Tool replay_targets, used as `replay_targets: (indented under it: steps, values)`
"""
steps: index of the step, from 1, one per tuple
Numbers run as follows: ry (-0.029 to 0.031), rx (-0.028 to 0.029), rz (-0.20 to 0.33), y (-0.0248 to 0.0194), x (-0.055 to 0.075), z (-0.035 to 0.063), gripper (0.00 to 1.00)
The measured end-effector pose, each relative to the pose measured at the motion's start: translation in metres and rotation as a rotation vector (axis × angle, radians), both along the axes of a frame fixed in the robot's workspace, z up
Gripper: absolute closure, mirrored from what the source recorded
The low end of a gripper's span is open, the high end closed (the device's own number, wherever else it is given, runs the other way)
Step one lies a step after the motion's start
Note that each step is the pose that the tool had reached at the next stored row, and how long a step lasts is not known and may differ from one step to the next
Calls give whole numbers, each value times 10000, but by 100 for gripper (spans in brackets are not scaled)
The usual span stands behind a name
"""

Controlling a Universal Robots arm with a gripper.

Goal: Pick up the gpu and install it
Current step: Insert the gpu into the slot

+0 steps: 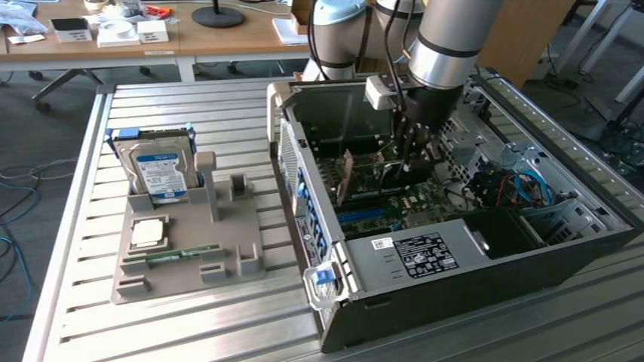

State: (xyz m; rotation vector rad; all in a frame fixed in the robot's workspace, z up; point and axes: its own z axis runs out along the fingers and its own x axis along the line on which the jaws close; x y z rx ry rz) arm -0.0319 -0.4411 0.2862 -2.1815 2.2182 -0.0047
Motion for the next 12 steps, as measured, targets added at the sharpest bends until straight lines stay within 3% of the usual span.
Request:
replay_targets:
  steps: [5, 12]
  values:
    - [0, 0, 1, 0, -1, 0, 73]
    - [0, 0, 2, -36, -1, 0, 73]
